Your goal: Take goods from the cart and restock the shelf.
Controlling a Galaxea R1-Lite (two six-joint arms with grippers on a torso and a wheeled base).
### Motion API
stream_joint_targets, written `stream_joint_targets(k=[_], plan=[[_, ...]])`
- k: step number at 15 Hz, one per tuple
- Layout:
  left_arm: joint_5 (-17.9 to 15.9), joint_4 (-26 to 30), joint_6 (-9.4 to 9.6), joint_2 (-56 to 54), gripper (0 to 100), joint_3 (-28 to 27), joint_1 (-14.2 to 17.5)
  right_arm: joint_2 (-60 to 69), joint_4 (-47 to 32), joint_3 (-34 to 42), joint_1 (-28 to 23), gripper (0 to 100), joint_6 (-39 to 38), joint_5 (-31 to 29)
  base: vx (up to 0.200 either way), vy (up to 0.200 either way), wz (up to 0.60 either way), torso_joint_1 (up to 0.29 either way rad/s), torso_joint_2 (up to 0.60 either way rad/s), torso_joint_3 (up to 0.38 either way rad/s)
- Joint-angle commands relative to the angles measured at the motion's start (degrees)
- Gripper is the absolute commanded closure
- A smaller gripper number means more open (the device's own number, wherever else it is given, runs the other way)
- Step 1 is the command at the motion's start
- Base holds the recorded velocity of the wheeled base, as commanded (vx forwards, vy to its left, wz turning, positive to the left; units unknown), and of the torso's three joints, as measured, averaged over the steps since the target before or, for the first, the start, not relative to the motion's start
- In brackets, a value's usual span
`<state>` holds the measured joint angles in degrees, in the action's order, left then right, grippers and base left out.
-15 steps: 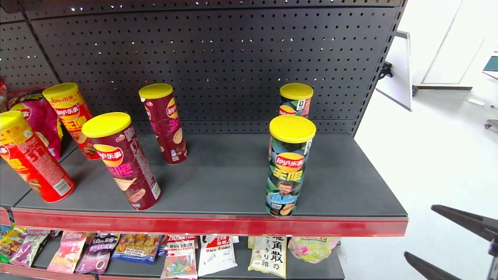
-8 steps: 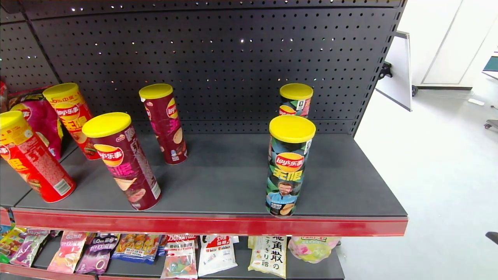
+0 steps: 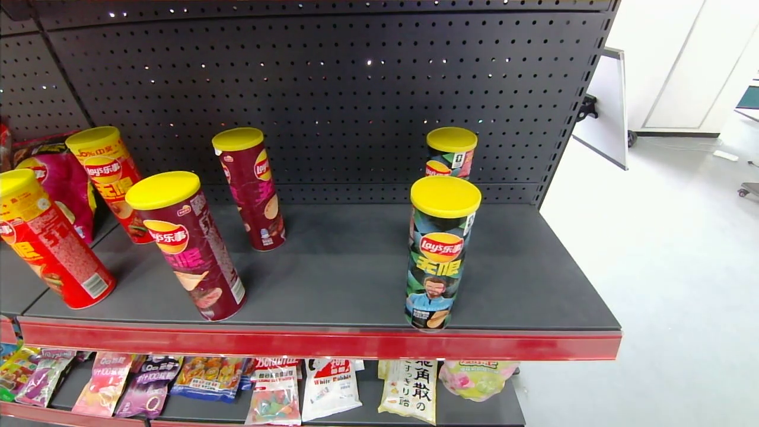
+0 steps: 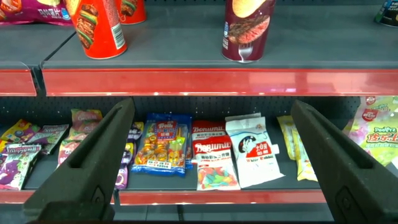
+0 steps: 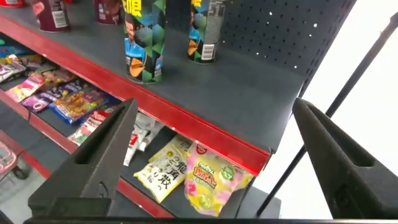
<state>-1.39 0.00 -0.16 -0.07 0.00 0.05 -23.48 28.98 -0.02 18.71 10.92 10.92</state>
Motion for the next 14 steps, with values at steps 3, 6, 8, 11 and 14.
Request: stream_joint_targets(k=[3,6,8,11,14], plan=[[-0.02,0.0,-0.02,0.07,0,0.0,0.04,10.73,-9.55,-0.06,-0.52,0,-0.38,-0.2,0.0,0.0,0.0,0.0,0.0,0.0],[-0.02,0.0,-0.02,0.07,0,0.0,0.04,23.48,-24.23,-0.06,-0.96,0,-0.64,-0.38,0.0,0.0,0.0,0.0,0.0,0.0],[-0.02,0.0,-0.02,0.07,0,0.0,0.04,23.48,-25.11,0.02,-0.96,0,-4.51,-4.68,0.0,0.0,0.0,0.0,0.0,0.0],[-0.02,0.0,-0.02,0.07,0,0.0,0.04,23.39,-25.55,-0.06,-1.31,0,-6.35,-5.83,0.0,0.0,0.0,0.0,0.0,0.0],[-0.02,0.0,-0.02,0.07,0,0.0,0.04,23.13,-29.94,-1.65,-1.4,0,-6.88,-9.87,0.0,0.0,0.0,0.0,0.0,0.0]])
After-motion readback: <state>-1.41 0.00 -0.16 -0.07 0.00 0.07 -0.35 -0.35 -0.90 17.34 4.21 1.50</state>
